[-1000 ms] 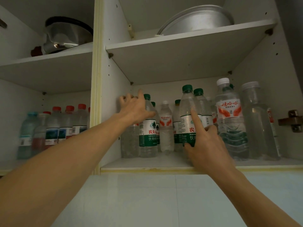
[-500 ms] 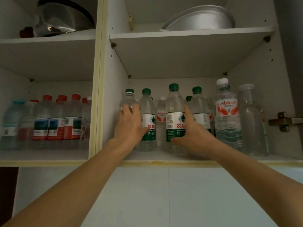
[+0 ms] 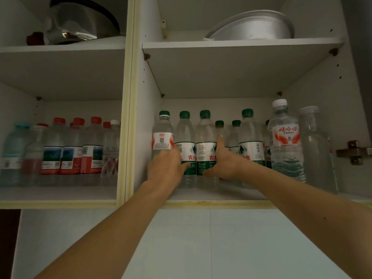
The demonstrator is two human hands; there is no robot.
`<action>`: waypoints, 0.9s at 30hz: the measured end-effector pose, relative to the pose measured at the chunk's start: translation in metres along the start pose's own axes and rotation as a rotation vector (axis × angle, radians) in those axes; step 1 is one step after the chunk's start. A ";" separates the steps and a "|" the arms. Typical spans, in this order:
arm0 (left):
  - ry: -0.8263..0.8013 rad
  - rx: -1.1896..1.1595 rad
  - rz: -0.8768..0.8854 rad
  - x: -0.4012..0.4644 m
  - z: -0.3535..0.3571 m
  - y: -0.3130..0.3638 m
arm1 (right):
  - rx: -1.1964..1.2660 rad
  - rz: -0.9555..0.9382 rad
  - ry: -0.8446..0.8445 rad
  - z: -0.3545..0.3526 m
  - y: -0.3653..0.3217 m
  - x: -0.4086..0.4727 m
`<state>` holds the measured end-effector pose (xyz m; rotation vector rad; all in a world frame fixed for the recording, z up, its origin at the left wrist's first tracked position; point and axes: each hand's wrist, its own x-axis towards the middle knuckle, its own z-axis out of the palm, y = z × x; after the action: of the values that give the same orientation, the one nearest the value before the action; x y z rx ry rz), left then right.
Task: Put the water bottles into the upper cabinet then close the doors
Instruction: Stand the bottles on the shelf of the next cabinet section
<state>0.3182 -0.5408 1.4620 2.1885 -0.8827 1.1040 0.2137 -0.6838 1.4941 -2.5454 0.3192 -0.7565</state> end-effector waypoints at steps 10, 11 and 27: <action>-0.063 -0.015 0.002 0.002 0.002 0.000 | -0.035 0.029 -0.006 0.005 0.001 0.012; -0.068 -0.019 0.002 0.003 0.002 -0.001 | -0.028 0.027 -0.010 0.005 0.001 0.012; 0.163 -0.230 0.234 0.001 -0.015 0.013 | -0.213 -0.309 0.869 -0.034 0.025 -0.080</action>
<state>0.3019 -0.5396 1.4729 1.8162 -1.1513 1.2042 0.1269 -0.6903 1.4707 -2.3248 0.2813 -2.0291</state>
